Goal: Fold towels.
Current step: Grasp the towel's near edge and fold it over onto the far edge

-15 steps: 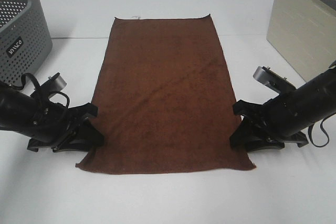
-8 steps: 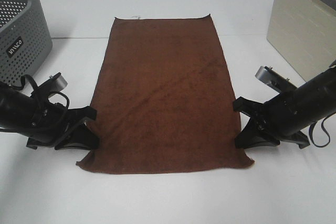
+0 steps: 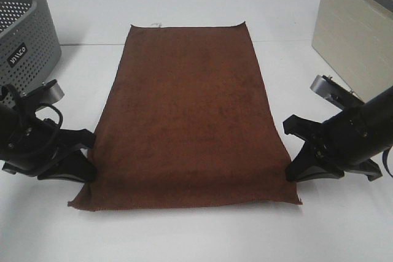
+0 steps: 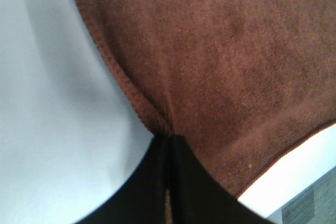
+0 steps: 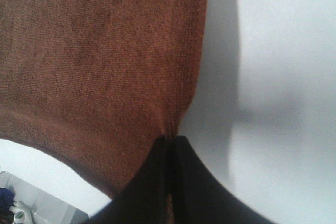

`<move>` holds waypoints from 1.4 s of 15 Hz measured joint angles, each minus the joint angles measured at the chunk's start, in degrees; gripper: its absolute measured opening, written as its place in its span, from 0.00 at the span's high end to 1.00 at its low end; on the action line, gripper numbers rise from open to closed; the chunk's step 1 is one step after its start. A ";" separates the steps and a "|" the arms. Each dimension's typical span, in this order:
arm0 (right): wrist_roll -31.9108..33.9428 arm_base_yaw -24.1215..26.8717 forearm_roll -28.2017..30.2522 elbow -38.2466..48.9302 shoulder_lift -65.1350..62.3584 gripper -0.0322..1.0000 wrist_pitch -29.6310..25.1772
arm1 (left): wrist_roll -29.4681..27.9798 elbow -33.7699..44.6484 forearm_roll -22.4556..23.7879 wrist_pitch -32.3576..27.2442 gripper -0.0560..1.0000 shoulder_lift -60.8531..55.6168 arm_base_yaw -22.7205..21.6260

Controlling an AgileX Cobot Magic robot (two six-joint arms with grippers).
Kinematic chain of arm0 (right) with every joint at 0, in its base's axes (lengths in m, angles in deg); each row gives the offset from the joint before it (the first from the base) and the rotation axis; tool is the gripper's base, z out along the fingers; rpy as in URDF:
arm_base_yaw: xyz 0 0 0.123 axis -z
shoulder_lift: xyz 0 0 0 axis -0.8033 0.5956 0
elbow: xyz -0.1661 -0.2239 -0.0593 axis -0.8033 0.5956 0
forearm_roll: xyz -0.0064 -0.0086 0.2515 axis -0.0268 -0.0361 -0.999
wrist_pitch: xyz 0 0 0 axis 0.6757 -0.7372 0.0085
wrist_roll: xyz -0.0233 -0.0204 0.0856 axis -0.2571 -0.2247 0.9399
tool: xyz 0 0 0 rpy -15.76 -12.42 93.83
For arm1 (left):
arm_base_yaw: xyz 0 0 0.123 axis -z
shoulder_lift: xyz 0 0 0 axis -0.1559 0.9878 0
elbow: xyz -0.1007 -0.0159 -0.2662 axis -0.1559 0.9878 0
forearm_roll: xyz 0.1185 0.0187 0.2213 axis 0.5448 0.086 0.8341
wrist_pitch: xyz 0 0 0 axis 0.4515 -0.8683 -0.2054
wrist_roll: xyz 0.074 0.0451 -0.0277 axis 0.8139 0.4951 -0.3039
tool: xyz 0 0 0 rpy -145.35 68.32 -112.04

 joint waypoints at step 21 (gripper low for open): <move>3.84 0.00 1.20 -5.73 -11.12 0.97 -7.10 | -8.71 -2.52 1.32 -2.81 0.95 -10.20 0.06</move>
